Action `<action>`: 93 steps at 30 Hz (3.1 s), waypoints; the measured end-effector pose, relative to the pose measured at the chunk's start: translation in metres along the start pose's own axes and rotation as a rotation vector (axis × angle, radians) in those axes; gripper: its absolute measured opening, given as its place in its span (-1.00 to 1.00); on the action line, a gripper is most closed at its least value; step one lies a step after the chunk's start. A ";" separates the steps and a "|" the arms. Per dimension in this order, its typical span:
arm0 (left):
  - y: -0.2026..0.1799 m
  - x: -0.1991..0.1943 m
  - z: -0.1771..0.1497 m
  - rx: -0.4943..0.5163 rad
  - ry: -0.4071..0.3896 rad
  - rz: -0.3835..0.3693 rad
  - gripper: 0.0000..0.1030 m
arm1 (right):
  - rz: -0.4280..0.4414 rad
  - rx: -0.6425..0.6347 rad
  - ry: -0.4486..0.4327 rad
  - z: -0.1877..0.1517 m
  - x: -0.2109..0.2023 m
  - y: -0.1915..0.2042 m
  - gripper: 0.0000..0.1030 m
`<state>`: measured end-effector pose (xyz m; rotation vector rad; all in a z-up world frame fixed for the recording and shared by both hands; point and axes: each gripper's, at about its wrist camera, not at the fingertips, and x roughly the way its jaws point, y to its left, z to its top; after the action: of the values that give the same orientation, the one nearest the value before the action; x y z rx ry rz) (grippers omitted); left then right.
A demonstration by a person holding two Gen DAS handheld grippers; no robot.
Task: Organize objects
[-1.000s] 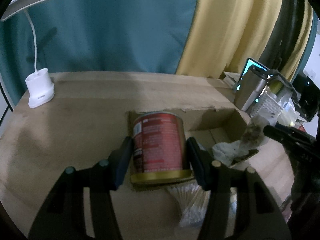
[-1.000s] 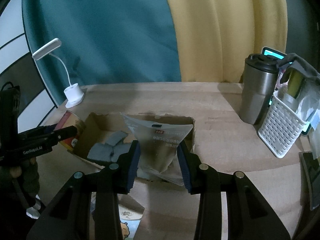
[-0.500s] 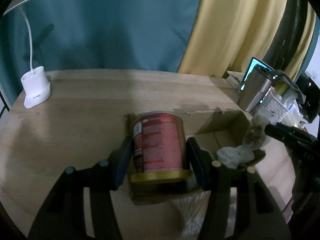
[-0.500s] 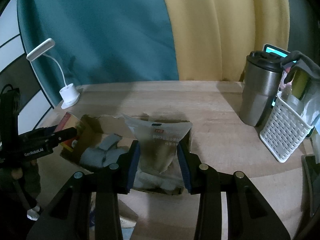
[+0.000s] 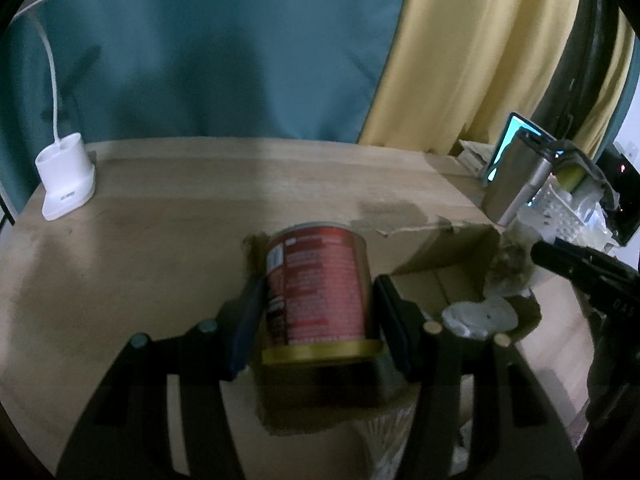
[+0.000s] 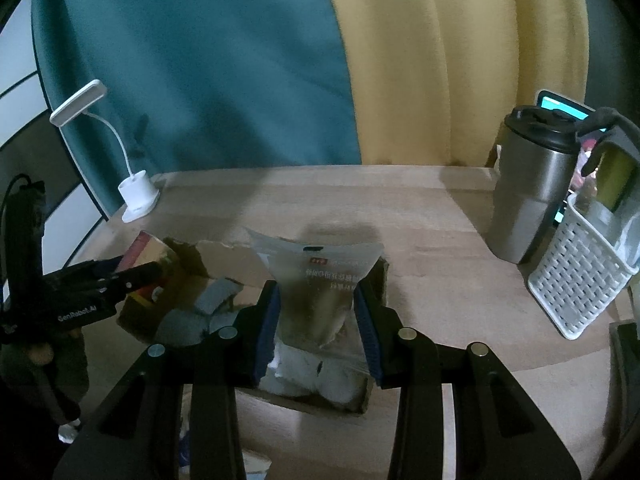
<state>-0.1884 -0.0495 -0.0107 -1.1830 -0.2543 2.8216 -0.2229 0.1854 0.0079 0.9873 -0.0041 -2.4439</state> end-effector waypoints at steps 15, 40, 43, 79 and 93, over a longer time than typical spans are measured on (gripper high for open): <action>0.003 0.024 -0.003 -0.005 0.039 0.025 0.10 | 0.006 0.006 0.041 0.001 0.030 -0.005 -0.22; 0.000 0.028 -0.001 0.015 0.044 0.059 0.14 | -0.073 -0.017 0.087 -0.009 0.058 -0.003 -0.05; 0.000 0.024 -0.001 0.014 0.038 0.058 0.15 | -0.070 -0.017 0.088 -0.010 0.057 -0.003 -0.03; 0.037 0.030 -0.006 -0.046 0.048 0.084 0.54 | -0.163 0.095 0.100 -0.017 0.067 -0.032 0.42; 0.031 0.014 -0.009 -0.049 0.010 0.077 0.54 | -0.171 0.103 0.092 -0.020 0.059 -0.039 0.58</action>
<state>-0.1921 -0.0774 -0.0325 -1.2427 -0.2854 2.8899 -0.2636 0.1963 -0.0522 1.1890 -0.0147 -2.5718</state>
